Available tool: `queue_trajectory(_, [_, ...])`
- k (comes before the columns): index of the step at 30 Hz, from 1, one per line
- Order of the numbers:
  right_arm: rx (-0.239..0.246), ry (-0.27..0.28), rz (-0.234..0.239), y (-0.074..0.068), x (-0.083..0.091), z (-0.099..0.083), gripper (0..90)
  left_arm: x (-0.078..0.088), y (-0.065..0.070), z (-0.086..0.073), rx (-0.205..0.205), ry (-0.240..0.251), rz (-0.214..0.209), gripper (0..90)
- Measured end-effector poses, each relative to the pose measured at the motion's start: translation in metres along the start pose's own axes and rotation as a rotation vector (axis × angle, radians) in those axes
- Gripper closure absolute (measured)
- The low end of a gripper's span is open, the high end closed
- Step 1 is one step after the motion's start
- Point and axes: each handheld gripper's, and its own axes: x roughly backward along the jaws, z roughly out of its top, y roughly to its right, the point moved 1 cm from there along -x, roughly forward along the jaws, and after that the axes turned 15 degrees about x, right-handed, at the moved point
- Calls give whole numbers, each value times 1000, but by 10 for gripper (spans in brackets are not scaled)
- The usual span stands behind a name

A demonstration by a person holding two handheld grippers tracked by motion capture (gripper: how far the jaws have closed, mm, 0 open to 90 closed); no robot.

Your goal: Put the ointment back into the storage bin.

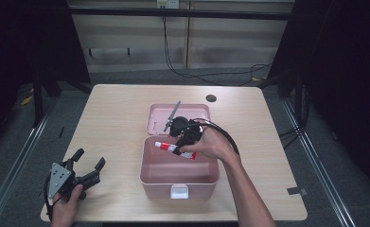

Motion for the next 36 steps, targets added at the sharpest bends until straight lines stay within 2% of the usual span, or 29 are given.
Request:
queue_trajectory(6, [25,-4,14,-2,-1,6,712,0,0,0,4,1,3,158])
queue_trajectory(7, [34,-11,11,-1,-2,6,712,0,0,0,-8,-1,8,158])
queue_trajectory(8, [31,-18,12,-2,-3,7,712,0,0,0,2,1,2,158])
queue_trajectory(16, [41,-64,8,0,-13,6,712,0,0,0,1,0,1,158])
queue_trajectory(20, [34,-92,10,0,-21,6,712,0,0,0,-3,1,2,158])
queue_trajectory(26, [46,-104,28,2,-34,7,712,0,0,0,0,3,2,158])
queue_trajectory(32, [68,-136,21,-1,-41,7,712,0,0,0,-1,1,1,158])
queue_trajectory(36, [93,-153,-16,-5,-44,9,712,0,0,0,-2,1,1,158])
